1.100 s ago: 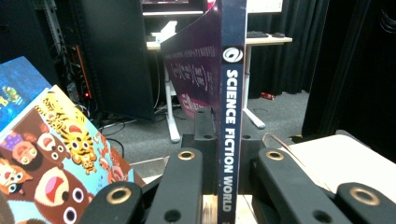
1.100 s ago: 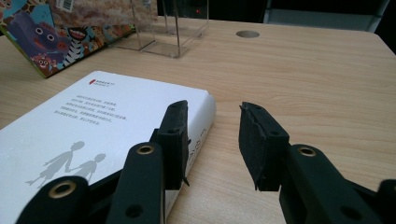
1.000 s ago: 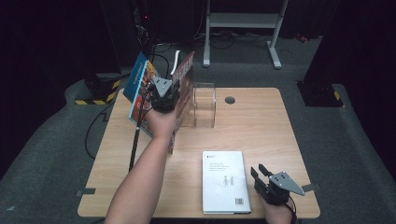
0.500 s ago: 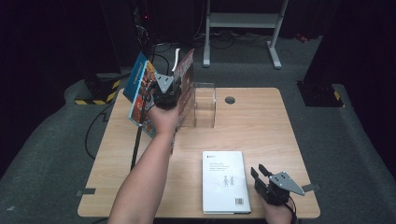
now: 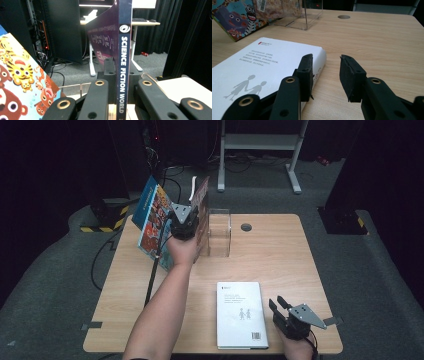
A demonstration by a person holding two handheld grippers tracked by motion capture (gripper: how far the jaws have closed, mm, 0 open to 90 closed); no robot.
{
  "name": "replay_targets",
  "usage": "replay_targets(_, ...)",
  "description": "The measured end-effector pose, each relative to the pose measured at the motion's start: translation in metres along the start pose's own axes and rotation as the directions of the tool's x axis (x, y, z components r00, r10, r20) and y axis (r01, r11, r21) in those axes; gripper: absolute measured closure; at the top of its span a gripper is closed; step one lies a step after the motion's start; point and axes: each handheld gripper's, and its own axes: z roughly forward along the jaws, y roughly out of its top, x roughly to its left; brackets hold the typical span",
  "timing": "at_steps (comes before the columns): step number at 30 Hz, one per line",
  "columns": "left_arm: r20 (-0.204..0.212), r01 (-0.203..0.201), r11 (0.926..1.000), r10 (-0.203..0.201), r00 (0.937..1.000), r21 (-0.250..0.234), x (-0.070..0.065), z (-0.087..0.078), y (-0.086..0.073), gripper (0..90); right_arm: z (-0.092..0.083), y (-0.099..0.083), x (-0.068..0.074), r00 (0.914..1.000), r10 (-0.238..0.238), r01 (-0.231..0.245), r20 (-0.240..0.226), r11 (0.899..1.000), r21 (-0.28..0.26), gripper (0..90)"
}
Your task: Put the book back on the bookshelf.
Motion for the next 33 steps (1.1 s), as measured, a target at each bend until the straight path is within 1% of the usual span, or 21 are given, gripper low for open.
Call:
replay_targets(5,0.0,0.012,0.9999,-0.012,0.9999,-0.009,-0.001,-0.005,-0.004,83.6,0.0,0.0,0.0,1.0,0.002,-0.002,-0.002,1.0,0.0,63.4)
replay_targets(8,0.009,0.011,0.9999,-0.011,0.9999,-0.008,-0.002,-0.01,-0.008,83.3,0.0,0.0,0.002,1.0,-0.004,0.004,-0.004,1.0,-0.001,63.4)
replay_targets(13,0.04,0.011,0.9999,-0.011,0.9991,0.008,0.0,-0.021,-0.015,81.5,0.001,0.001,0.004,0.9999,-0.01,0.01,-0.008,1.0,0.001,63.4)
replay_targets(19,0.059,0.012,0.9991,-0.015,0.9981,0.042,0.004,-0.029,-0.016,79.0,0.001,0.001,0.006,0.9998,-0.017,0.017,-0.01,1.0,-0.001,63.2)
replay_targets(22,0.069,0.016,0.9979,-0.02,0.9974,0.062,0.005,-0.028,-0.014,76.5,0.0,0.001,0.007,0.9998,-0.018,0.018,-0.01,1.0,0.002,63.2)
replay_targets(26,0.079,0.009,0.9937,-0.017,0.9968,0.111,0.004,-0.023,-0.011,73.7,0.0,0.001,0.007,0.9998,-0.018,0.018,-0.008,1.0,0.0,63.1)
replay_targets(28,0.079,0.012,0.992,-0.022,0.9967,0.126,0.004,-0.022,-0.01,74.1,0.0,0.001,0.007,0.9998,-0.016,0.016,-0.009,1.0,0.002,63.1)
replay_targets(30,0.073,0.01,0.991,-0.02,0.9971,0.133,0.003,-0.022,-0.01,77.8,0.001,0.001,0.007,0.9998,-0.018,0.019,-0.009,1.0,0.003,63.0)
replay_targets(32,0.054,-0.015,0.9898,0.008,0.9985,0.142,0.001,-0.022,-0.008,82.8,0.001,0.001,0.007,0.9997,-0.022,0.022,-0.012,1.0,0.0,63.1)
replay_targets(33,0.053,-0.019,0.9896,0.011,0.9985,0.143,0.001,-0.022,-0.008,83.4,0.001,0.001,0.007,0.9997,-0.02,0.02,-0.012,1.0,0.005,63.0)
